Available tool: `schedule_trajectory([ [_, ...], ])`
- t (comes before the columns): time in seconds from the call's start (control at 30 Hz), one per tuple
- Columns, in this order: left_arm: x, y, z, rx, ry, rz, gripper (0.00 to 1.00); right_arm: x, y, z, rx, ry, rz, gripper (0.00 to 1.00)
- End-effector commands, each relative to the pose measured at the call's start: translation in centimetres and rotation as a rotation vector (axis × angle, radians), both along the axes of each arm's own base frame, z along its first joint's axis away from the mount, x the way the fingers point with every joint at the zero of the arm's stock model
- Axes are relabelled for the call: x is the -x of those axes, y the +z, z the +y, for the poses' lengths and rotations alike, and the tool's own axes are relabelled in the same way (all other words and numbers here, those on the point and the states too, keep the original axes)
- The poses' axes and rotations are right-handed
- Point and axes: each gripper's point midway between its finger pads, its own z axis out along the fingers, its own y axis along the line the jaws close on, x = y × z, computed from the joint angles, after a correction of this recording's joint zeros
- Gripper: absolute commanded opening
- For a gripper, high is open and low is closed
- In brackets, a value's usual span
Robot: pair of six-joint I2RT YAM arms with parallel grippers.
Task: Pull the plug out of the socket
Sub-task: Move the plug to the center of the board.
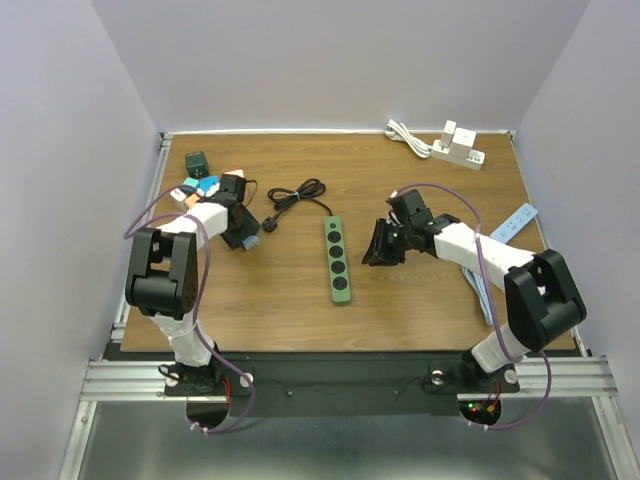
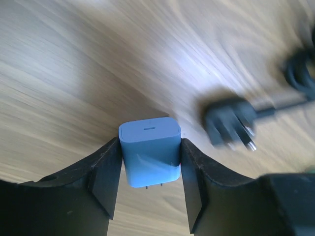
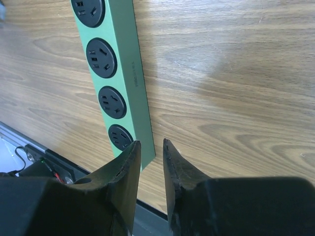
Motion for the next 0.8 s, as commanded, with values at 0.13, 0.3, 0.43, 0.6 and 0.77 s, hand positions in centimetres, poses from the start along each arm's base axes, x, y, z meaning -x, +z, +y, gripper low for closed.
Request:
schedule_trajectory([
  [0.13,-2.3,1.9,7.4,-0.114,0.067,0.010,0.01,-0.6,1.1,0.5,-0.031,0.004,-0.044,0.30],
  [0.3,-7.2,3.3,10.0,-0.126,0.073,-0.014,0.10,-1.3,0.9,1.0,-0.031,0.026,-0.049,0.33],
  [0.43,-8.6,5.5,10.9,-0.114,0.080,-0.057,0.52,-3.2,1.7,1.6,-0.014,0.046,-0.103,0.51],
  [0.6,-8.0,8.5,10.0,-0.081,0.046,-0.120,0.77,-4.5,2.9,3.2,0.056,0.107,-0.172,0.75],
  [0.77,-6.1,11.0,8.2,-0.025,-0.034,-0.179,0.83,-4.2,2.5,5.4,0.188,0.199,-0.213,0.83],
])
